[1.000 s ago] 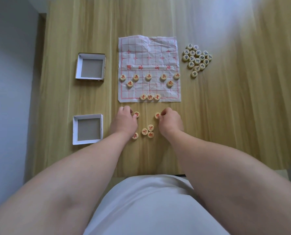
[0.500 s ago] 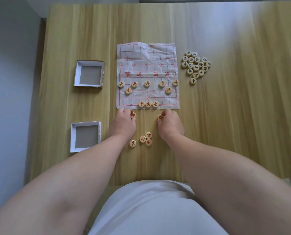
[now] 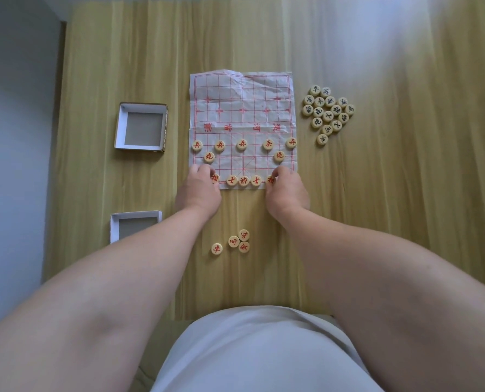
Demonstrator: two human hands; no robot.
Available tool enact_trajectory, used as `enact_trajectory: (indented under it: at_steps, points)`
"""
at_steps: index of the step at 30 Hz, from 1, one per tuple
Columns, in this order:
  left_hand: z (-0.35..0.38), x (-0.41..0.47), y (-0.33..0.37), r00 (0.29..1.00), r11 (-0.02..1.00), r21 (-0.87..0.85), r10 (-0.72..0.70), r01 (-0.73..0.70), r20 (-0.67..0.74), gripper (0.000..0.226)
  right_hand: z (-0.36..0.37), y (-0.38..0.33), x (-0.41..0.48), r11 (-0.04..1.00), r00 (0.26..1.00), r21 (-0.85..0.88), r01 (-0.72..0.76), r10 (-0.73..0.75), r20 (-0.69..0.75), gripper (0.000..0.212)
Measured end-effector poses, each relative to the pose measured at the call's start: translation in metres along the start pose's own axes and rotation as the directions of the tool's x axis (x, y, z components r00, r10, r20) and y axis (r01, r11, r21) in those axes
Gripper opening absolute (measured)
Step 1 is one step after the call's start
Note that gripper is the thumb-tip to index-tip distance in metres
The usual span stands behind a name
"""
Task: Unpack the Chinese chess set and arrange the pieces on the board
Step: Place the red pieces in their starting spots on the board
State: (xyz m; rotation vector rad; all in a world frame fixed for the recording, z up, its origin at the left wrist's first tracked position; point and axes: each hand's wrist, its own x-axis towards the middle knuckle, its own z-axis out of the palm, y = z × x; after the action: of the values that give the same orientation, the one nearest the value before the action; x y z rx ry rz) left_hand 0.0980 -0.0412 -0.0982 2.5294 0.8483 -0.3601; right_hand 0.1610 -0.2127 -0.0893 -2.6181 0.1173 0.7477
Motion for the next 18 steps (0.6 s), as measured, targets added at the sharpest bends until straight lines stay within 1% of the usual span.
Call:
enact_trajectory:
  at_steps: [9,14,16,18]
  points:
    - [0.004,0.000,0.001,0.999,0.999,-0.009,0.047,-0.047,0.001,0.025,0.005,0.000,0.001,0.998,0.999,-0.031,0.047,-0.047,0.004,0.022]
    - [0.002,-0.004,-0.004,0.999,0.998,-0.051,0.045,-0.045,0.007,0.034,0.004,-0.001,-0.008,0.999,0.999,-0.022,0.043,-0.043,0.004,0.034]
    - [0.000,-0.010,-0.008,0.999,0.998,-0.053,0.034,-0.034,-0.001,0.033,0.005,-0.001,-0.016,0.998,0.999,-0.030,0.053,-0.053,0.002,0.028]
    - [-0.001,-0.018,-0.013,0.999,0.998,-0.039,0.043,-0.042,0.004,0.029,0.008,0.001,-0.026,0.996,0.997,-0.046,0.076,-0.074,0.029,0.024]
